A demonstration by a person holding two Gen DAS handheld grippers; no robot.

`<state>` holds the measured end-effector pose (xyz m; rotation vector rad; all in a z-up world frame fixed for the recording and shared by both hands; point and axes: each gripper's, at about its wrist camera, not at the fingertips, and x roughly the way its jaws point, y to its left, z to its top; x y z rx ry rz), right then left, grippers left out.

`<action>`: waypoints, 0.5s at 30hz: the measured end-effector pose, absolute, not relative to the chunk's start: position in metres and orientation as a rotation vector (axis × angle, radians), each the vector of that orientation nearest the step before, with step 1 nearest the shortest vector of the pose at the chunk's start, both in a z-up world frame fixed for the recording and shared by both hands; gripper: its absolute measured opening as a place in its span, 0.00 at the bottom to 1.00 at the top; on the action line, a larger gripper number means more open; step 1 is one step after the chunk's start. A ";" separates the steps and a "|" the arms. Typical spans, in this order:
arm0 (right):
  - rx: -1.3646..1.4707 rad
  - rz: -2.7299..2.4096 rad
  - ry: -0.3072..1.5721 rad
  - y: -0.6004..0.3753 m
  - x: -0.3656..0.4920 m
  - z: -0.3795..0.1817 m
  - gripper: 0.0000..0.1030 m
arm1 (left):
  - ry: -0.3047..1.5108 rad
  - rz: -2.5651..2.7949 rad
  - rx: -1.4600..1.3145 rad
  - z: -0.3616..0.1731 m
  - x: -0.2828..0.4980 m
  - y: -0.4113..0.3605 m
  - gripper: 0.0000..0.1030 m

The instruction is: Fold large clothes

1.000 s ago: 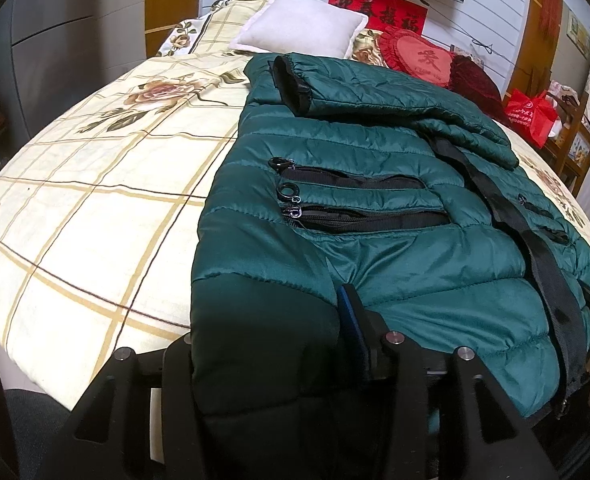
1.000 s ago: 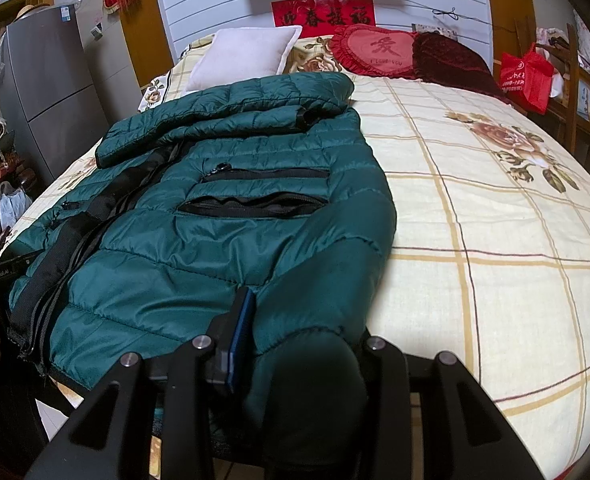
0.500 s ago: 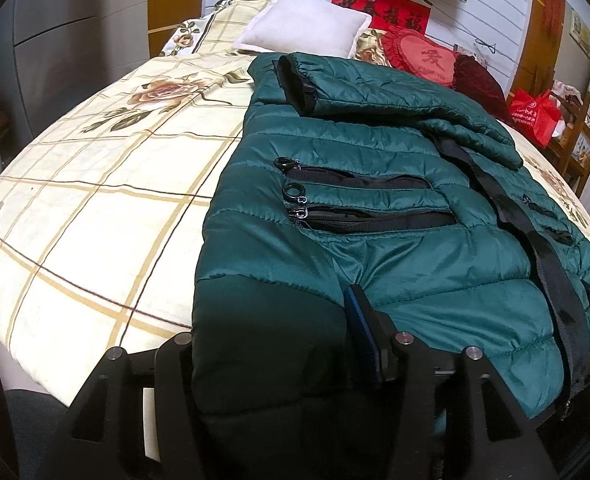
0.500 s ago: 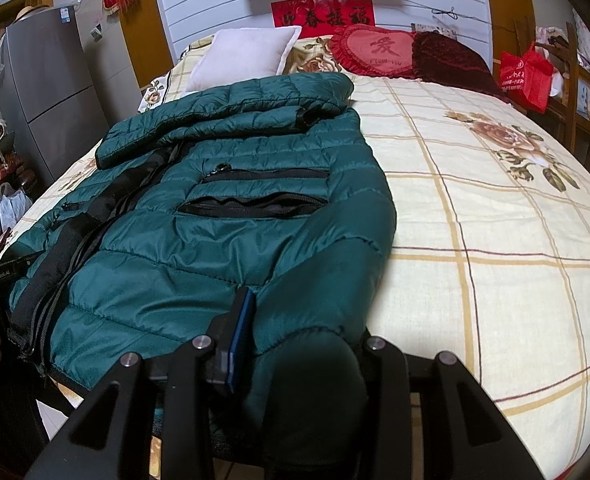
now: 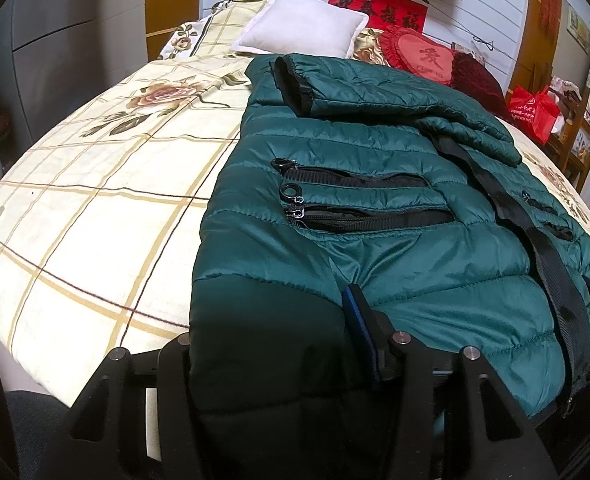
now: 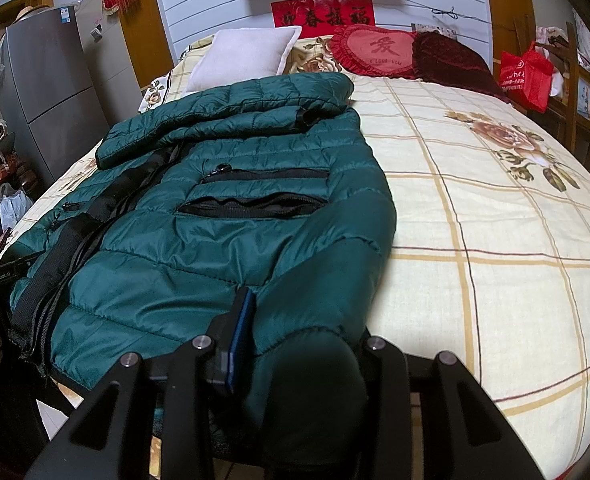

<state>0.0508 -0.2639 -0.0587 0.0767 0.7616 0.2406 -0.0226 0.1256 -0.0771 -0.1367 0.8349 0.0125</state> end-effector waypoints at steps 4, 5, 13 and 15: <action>0.077 0.240 0.759 -0.263 0.050 -0.058 0.37 | 0.830 0.012 -0.146 -0.077 -0.023 0.126 0.36; 0.078 0.239 0.758 -0.264 0.050 -0.058 0.37 | 0.829 0.012 -0.148 -0.077 -0.023 0.126 0.36; 0.103 0.233 0.752 -0.266 0.050 -0.059 0.36 | 0.816 0.018 -0.168 -0.077 -0.025 0.127 0.36; 0.096 0.234 0.759 -0.266 0.051 -0.058 0.36 | 0.812 0.018 -0.173 -0.077 -0.025 0.128 0.36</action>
